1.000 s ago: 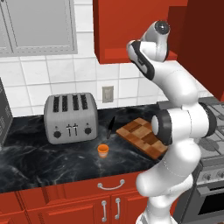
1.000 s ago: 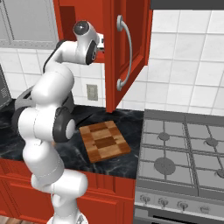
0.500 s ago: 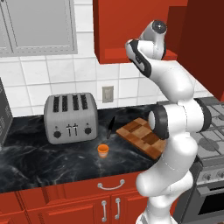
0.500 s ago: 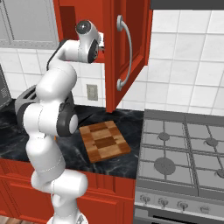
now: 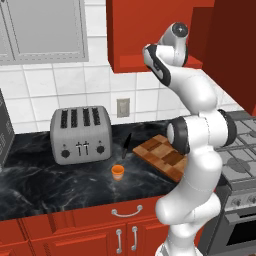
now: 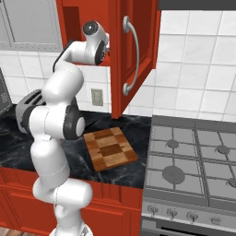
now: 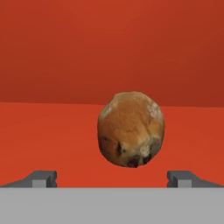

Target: Pick the bread, place it on the cutting board, pick the jam, place it on the counter, and close the cabinet.

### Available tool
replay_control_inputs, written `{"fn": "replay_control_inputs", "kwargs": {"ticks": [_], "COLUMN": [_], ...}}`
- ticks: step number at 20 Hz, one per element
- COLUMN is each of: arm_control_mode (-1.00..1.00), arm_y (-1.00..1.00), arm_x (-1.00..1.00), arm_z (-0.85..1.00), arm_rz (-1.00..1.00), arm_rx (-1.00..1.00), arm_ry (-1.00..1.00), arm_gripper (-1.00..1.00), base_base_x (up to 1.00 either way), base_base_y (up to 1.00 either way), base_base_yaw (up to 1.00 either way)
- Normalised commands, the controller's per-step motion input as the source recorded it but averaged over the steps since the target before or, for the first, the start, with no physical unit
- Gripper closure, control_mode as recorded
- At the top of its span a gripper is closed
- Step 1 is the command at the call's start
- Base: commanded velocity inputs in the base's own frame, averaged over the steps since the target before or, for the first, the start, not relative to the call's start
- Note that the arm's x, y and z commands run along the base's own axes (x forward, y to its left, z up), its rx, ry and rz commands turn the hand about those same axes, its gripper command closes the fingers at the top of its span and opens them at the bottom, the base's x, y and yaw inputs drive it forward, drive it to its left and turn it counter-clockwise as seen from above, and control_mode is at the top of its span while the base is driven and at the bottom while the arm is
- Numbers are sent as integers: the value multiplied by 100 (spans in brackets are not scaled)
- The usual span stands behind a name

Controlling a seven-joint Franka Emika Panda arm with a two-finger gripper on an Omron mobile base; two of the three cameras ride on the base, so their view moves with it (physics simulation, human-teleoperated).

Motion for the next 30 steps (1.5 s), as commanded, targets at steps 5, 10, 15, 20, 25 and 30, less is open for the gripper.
{"fn": "replay_control_inputs", "kwargs": {"ticks": [5,10,15,20,25,30], "arm_control_mode": [-100,-100,-100,-100,-100,-100], "arm_y": [-10,-6,-1,0,0,-3], "arm_x": [16,16,16,15,17,16], "arm_z": [-2,-1,-3,-8,-6,-5], "arm_rz": [0,0,0,0,0,0], "arm_rx": [0,0,0,0,0,0], "arm_ry": [0,0,0,0,0,0], "arm_gripper": [-100,-100,-100,-100,-100,-100], "base_base_x": [0,0,0,0,0,0], "base_base_y": [0,0,0,0,0,0], "base_base_yaw": [0,0,0,0,0,0]}}
